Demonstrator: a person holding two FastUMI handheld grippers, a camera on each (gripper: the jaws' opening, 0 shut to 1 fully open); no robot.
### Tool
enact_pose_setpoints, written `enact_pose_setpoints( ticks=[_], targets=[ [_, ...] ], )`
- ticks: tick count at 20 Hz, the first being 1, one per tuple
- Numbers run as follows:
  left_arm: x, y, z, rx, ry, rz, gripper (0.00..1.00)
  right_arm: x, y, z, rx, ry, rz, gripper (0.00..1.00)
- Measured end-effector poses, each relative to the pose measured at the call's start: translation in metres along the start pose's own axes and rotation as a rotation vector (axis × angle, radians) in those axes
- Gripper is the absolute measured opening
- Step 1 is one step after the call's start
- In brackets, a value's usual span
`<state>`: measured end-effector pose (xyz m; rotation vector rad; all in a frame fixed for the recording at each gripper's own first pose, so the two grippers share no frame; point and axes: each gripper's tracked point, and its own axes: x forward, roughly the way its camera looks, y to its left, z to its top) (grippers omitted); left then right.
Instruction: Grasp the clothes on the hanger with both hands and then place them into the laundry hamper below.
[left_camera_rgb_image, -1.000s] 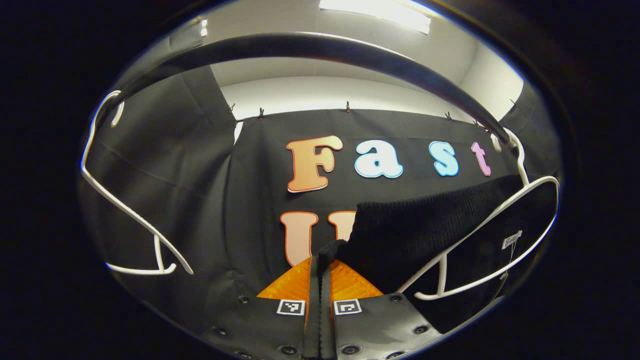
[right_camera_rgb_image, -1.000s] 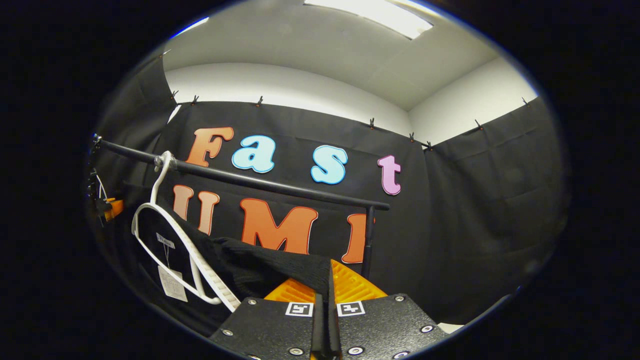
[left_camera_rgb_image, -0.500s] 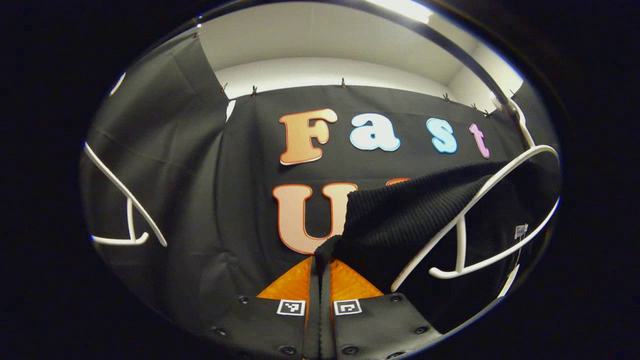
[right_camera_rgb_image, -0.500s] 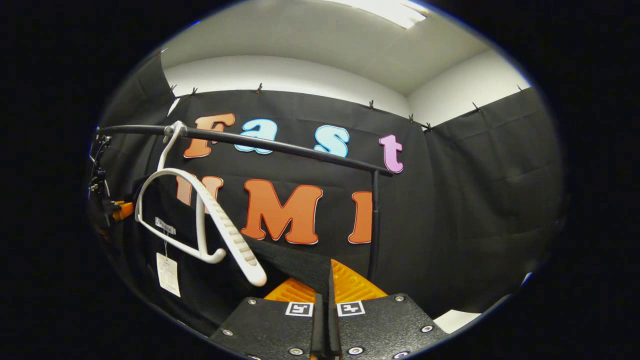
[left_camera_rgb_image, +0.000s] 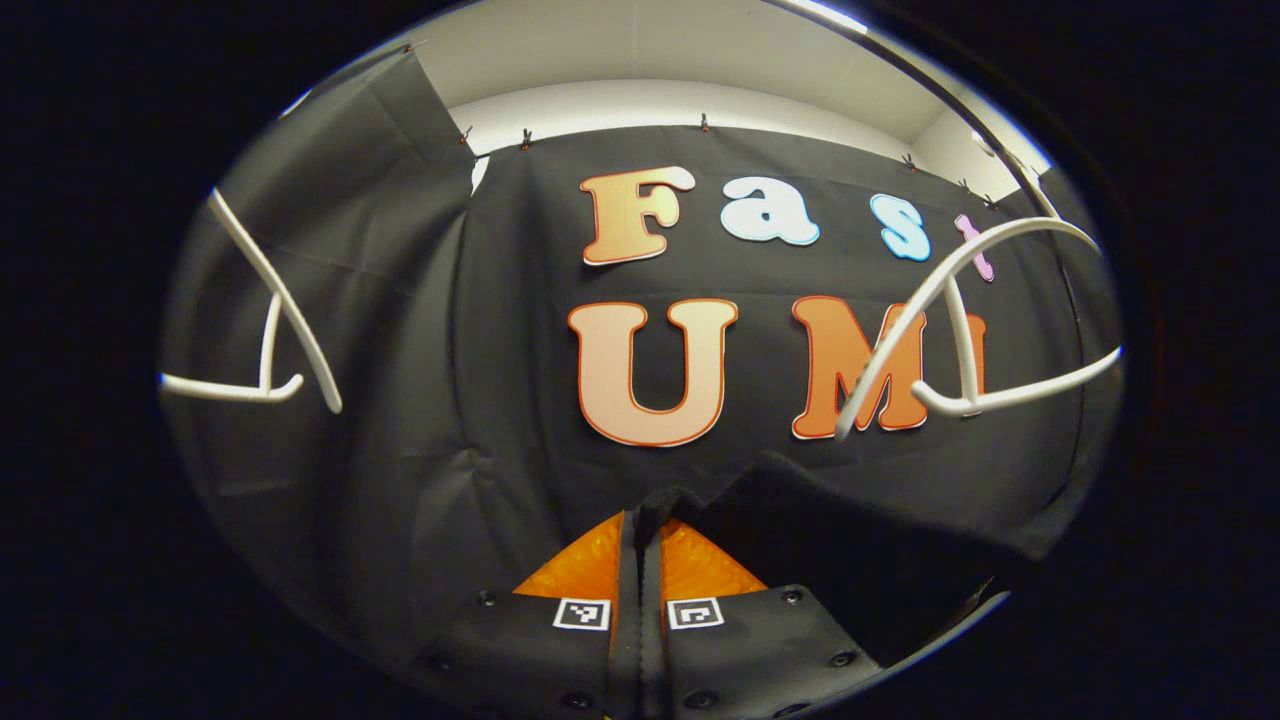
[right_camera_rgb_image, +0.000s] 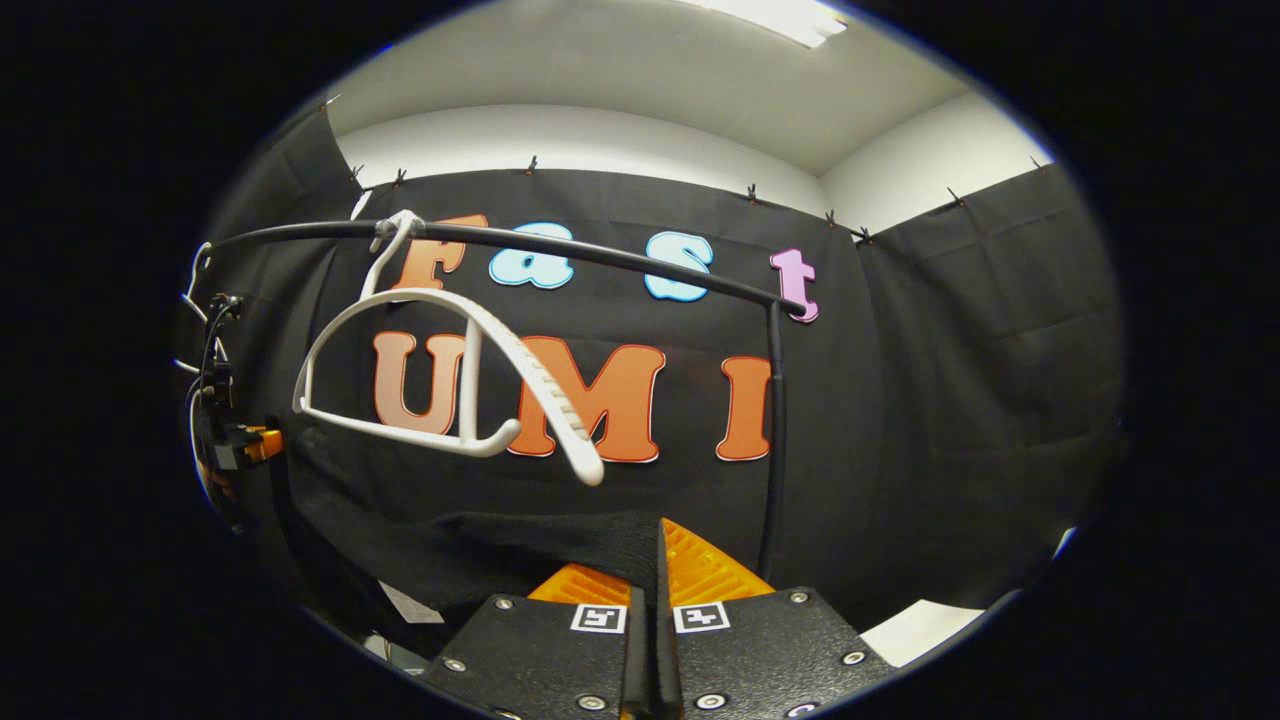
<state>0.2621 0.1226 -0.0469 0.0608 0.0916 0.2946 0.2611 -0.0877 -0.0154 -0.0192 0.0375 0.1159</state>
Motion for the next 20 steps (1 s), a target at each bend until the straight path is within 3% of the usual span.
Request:
enact_pose_setpoints(
  ticks=[10,20],
  targets=[
    [-0.062,0.028,-0.072,0.094,0.122,0.007,0.07,-0.044,0.04,-0.077,0.061,0.154,0.037,0.03],
    [-0.135,0.004,-0.19,0.092,0.373,-0.071,0.07,-0.096,0.144,-0.188,0.042,0.371,0.201,0.04]
  ],
)
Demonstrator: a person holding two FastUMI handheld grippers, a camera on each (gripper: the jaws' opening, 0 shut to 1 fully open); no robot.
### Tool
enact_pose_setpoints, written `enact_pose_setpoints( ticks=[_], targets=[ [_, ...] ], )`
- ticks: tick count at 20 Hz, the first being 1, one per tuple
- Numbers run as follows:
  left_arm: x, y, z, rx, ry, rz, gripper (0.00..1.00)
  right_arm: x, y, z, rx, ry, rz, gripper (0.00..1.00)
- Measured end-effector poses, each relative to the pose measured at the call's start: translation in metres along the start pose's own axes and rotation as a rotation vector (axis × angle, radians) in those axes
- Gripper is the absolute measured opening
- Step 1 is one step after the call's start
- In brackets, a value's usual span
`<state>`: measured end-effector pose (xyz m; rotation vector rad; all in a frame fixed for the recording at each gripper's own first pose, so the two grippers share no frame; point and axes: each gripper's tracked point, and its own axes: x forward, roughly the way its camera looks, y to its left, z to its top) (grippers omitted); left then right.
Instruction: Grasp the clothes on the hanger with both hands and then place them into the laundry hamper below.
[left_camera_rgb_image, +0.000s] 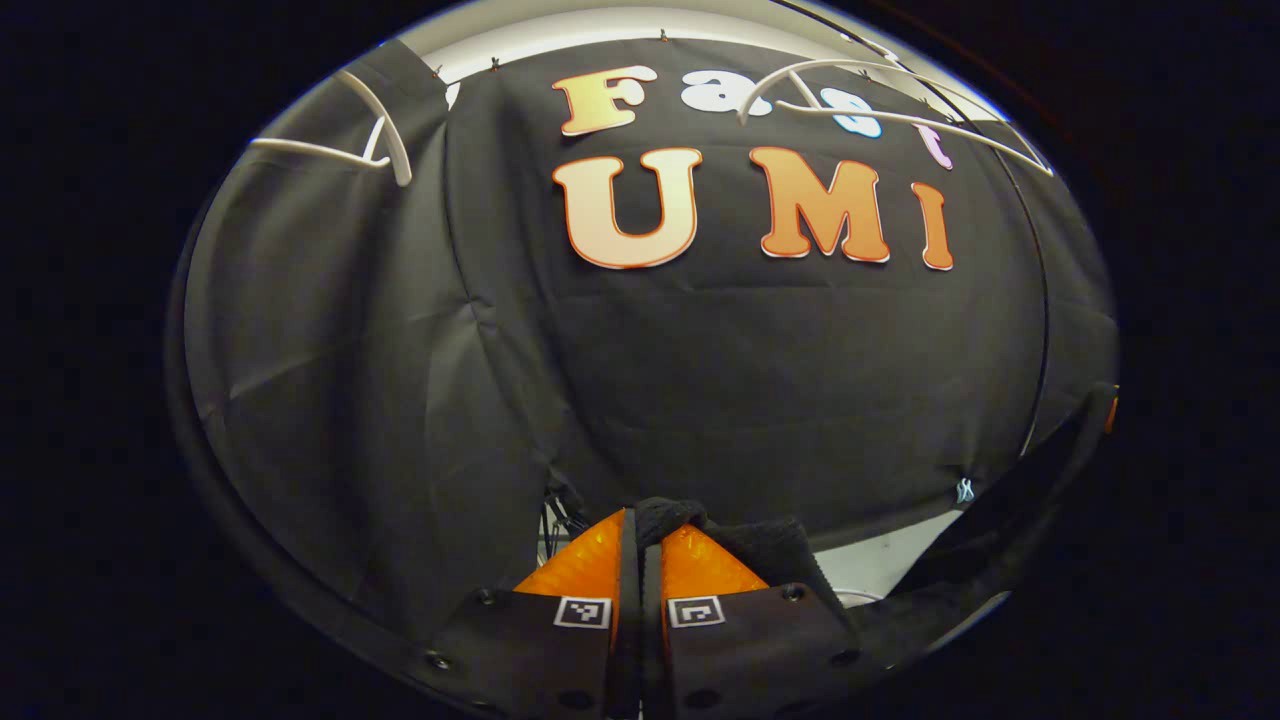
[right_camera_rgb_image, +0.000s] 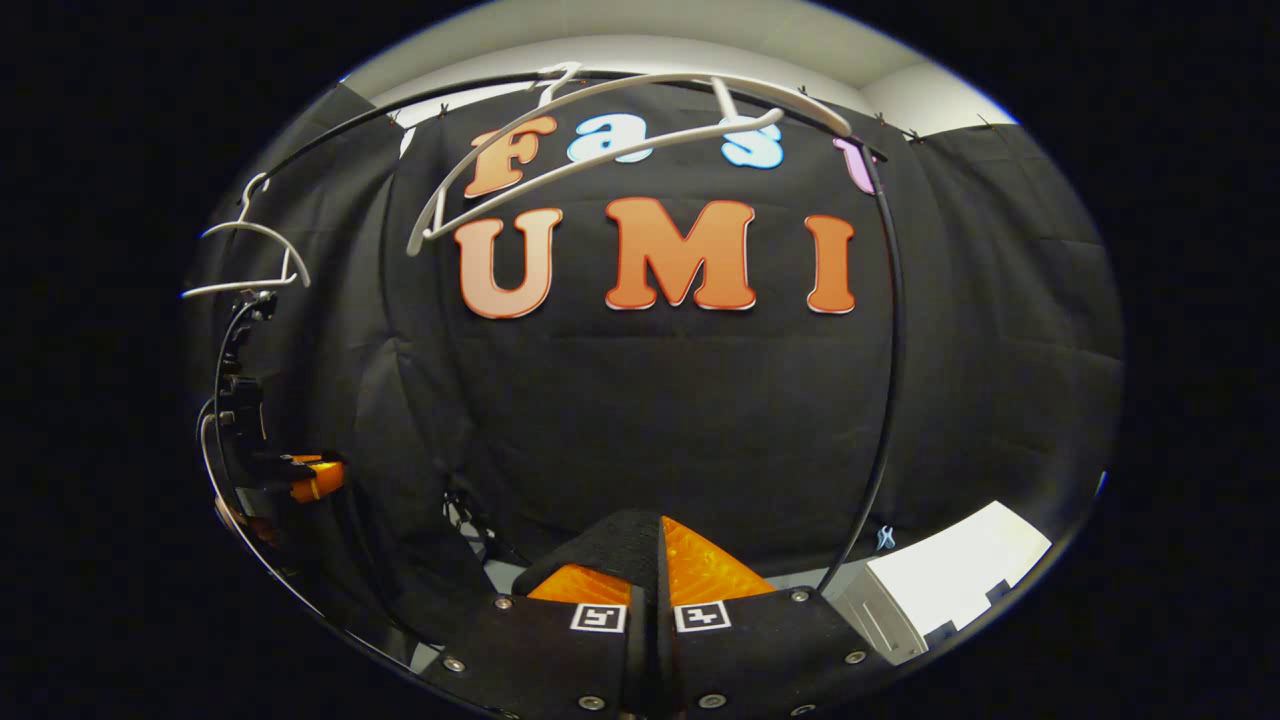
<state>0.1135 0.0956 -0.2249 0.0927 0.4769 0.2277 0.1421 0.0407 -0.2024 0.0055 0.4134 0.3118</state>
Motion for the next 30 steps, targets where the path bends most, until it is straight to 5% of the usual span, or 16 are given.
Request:
enact_pose_setpoints(
  ticks=[12,19,22,25,26,27,30],
  targets=[
    [-0.046,-0.071,-0.141,0.052,0.37,-0.171,0.06,0.003,0.06,-0.137,0.026,0.302,0.061,0.08],
    [-0.059,-0.095,-0.171,0.032,0.451,-0.252,0.16,-0.01,0.067,-0.176,0.051,0.402,0.055,0.11],
    [-0.06,-0.094,-0.179,0.055,0.464,-0.244,0.38,-0.013,0.066,-0.187,0.078,0.431,0.059,0.14],
    [-0.064,-0.085,-0.196,0.022,0.503,-0.197,0.84,-0.016,0.064,-0.193,0.089,0.456,0.052,0.7],
    [-0.064,-0.082,-0.198,0.006,0.505,-0.185,0.99,-0.017,0.061,-0.196,0.081,0.458,0.045,0.66],
    [-0.063,-0.08,-0.195,-0.003,0.499,-0.177,1.0,-0.019,0.06,-0.197,0.077,0.463,0.042,0.87],
    [-0.065,-0.078,-0.186,-0.01,0.481,-0.19,0.99,-0.027,0.056,-0.201,0.069,0.466,0.035,0.93]
  ],
)
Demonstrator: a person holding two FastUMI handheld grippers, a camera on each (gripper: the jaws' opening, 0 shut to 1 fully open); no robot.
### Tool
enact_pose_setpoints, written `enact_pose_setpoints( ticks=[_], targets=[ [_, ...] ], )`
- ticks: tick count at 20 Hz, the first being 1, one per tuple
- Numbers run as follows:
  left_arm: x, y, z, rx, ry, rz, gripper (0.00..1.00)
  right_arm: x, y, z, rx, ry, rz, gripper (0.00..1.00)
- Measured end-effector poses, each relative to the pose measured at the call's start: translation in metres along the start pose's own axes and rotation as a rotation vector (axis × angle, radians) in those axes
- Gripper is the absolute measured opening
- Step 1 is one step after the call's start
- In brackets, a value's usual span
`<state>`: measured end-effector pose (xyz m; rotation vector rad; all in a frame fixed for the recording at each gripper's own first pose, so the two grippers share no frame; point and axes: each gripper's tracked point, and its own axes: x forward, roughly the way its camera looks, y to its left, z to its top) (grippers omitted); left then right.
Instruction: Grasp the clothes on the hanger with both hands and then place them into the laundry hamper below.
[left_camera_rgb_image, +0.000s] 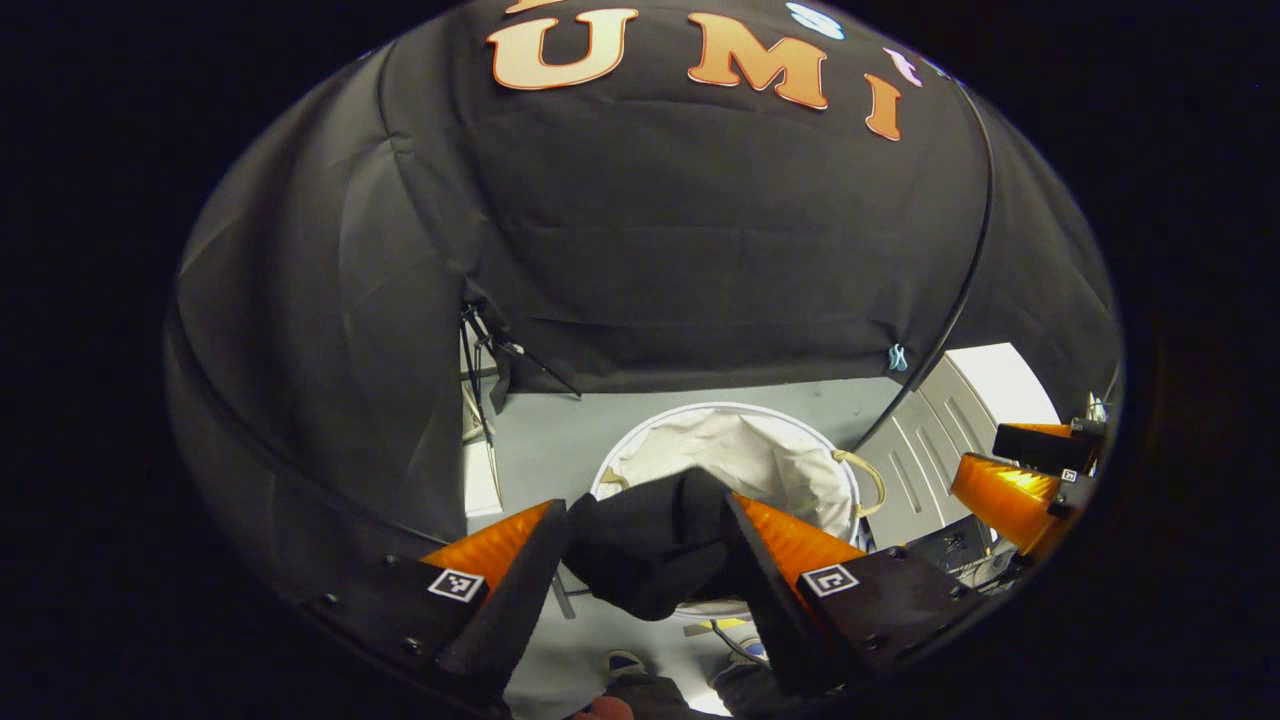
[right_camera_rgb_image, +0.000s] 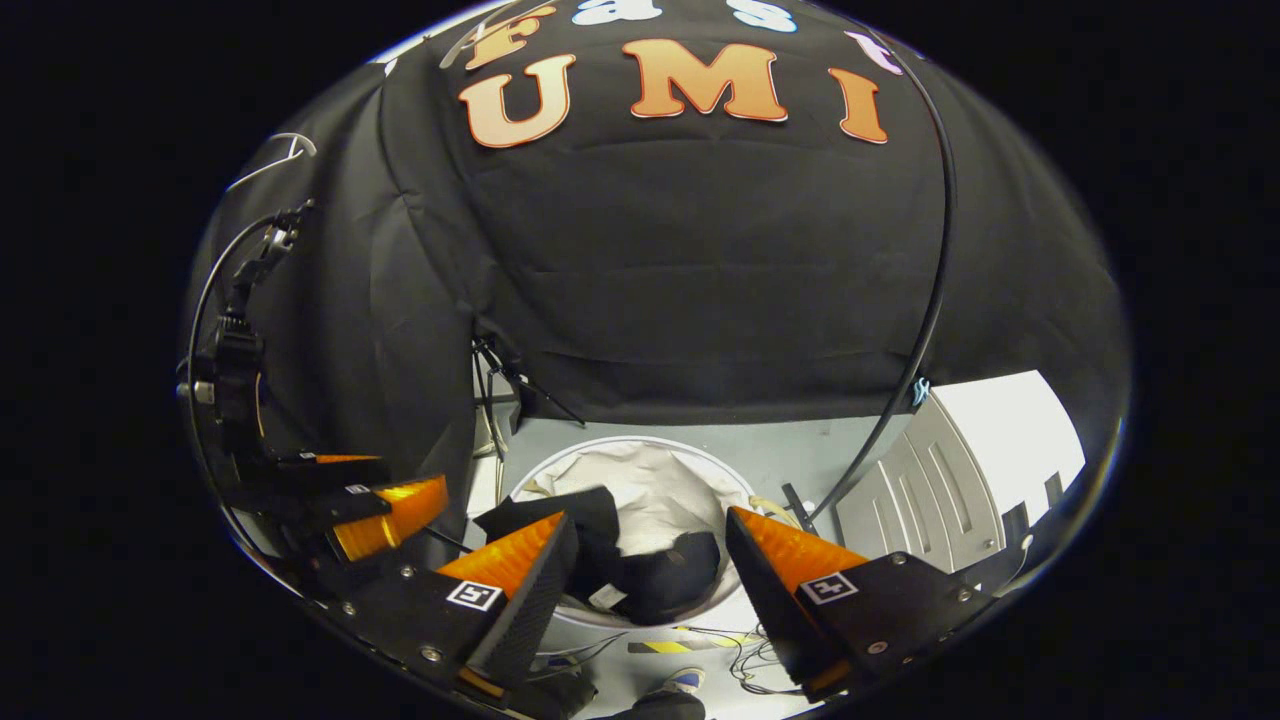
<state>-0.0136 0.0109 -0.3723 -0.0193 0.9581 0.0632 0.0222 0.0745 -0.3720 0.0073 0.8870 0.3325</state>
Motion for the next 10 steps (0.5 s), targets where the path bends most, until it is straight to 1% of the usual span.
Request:
enact_pose_setpoints(
  ticks=[6,9,10],
  targets=[
    [-0.013,0.006,-0.004,-0.02,-0.023,0.001,1.0,-0.012,-0.003,-0.007,0.005,0.0,-0.014,0.92],
    [-0.025,0.009,-0.002,-0.014,-0.045,0.005,1.0,-0.028,-0.003,-0.004,0.001,-0.019,-0.017,0.92],
    [-0.031,0.011,-0.002,-0.012,-0.059,0.006,0.98,-0.035,-0.004,-0.003,0.004,-0.028,-0.02,0.92]
  ],
)
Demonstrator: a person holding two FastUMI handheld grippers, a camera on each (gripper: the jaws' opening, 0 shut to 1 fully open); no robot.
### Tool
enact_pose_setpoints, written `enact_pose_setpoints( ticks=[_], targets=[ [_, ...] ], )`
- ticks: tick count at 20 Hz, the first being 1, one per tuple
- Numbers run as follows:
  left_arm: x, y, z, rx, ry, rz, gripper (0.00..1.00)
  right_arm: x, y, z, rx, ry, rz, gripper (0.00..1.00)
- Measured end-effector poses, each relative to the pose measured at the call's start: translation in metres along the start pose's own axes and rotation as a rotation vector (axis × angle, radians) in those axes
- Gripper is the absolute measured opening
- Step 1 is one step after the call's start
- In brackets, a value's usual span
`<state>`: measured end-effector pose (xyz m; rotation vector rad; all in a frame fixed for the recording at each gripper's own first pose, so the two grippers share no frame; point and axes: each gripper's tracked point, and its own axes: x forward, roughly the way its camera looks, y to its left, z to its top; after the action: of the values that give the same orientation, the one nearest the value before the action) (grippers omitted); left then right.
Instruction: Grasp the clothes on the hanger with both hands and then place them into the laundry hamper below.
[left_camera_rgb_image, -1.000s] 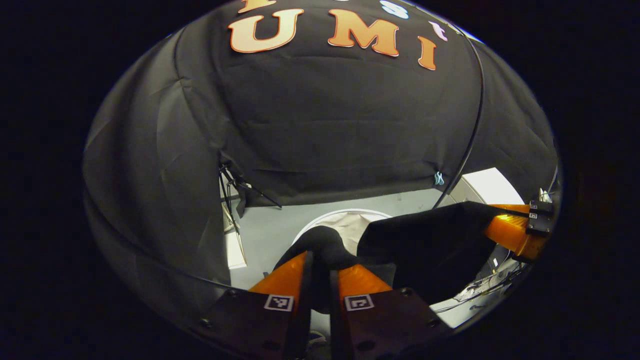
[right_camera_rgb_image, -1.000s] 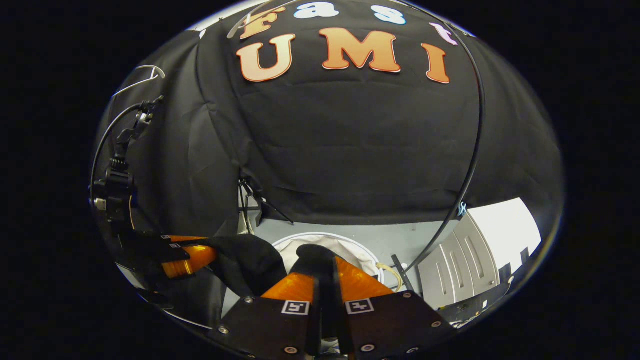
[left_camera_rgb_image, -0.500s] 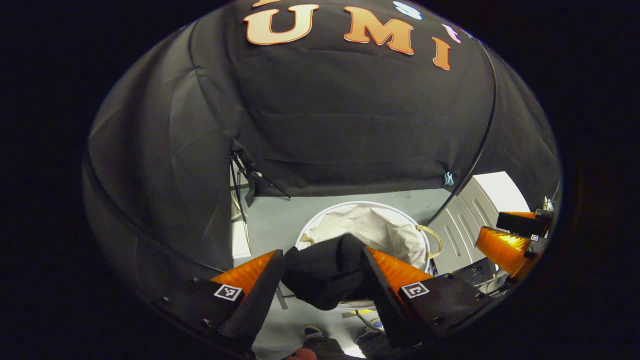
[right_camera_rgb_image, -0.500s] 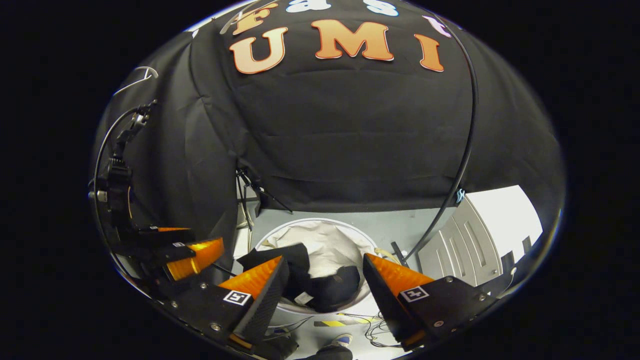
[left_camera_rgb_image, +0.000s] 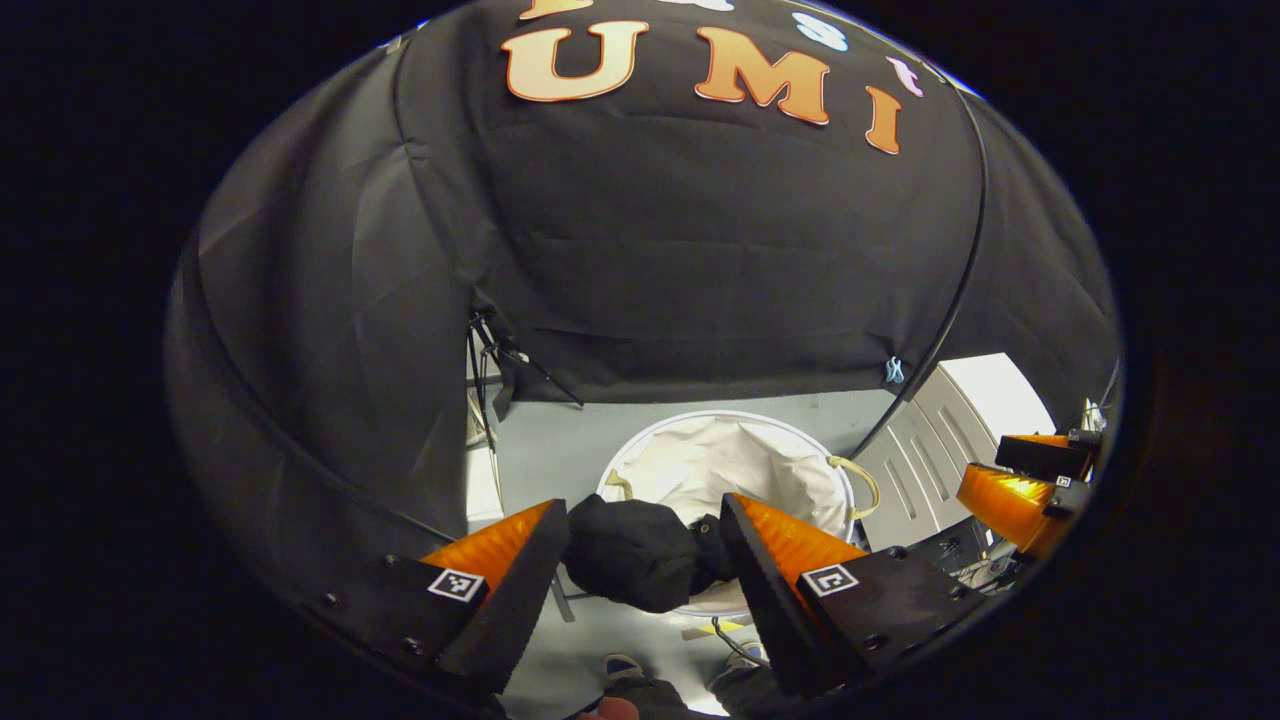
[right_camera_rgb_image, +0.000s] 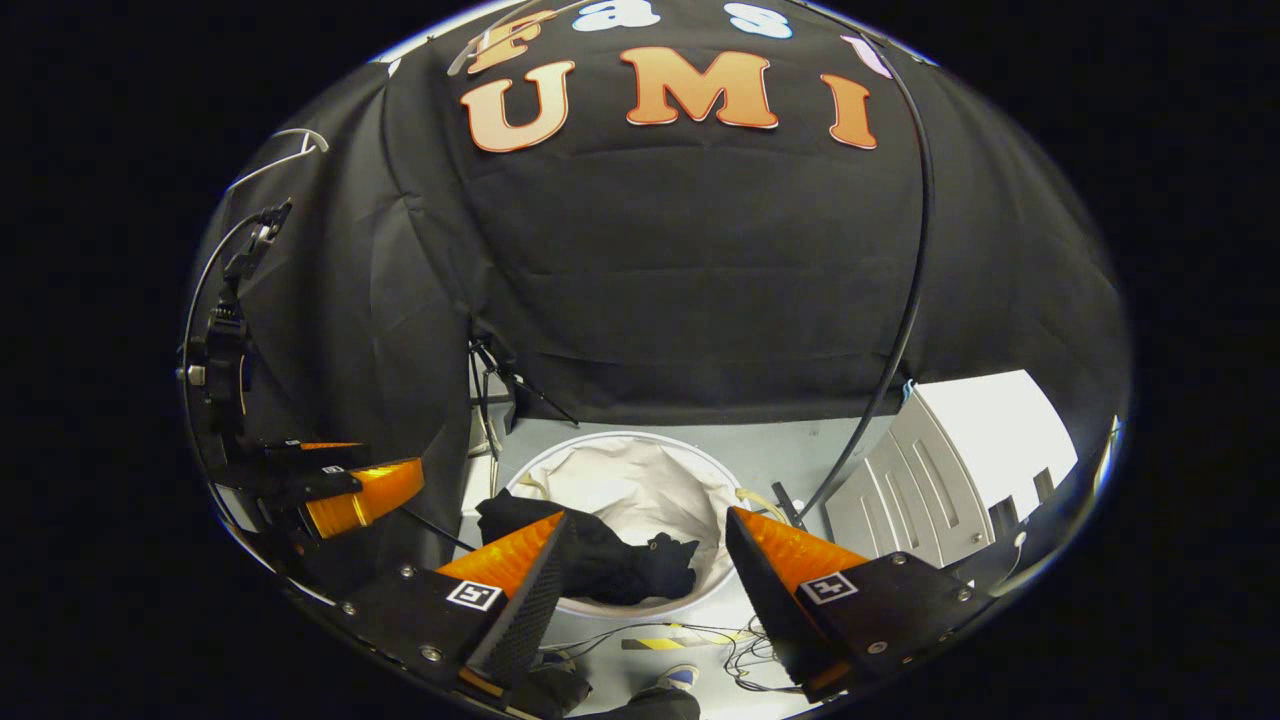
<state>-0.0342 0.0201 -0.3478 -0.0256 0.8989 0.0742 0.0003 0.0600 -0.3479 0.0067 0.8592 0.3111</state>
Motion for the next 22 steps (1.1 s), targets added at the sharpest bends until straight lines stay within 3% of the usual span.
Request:
enact_pose_setpoints(
  ticks=[12,19,22],
  targets=[
    [-0.104,0.035,0.072,-0.089,-0.28,0.05,1.0,-0.129,-0.041,0.088,0.001,-0.264,-0.092,0.92],
    [-0.172,0.056,0.147,-0.119,-0.5,0.102,1.0,-0.2,-0.066,0.156,-0.019,-0.436,-0.155,0.92],
    [-0.201,0.054,0.173,-0.146,-0.589,0.088,0.99,-0.228,-0.072,0.188,-0.018,-0.547,-0.174,0.92]
  ],
)
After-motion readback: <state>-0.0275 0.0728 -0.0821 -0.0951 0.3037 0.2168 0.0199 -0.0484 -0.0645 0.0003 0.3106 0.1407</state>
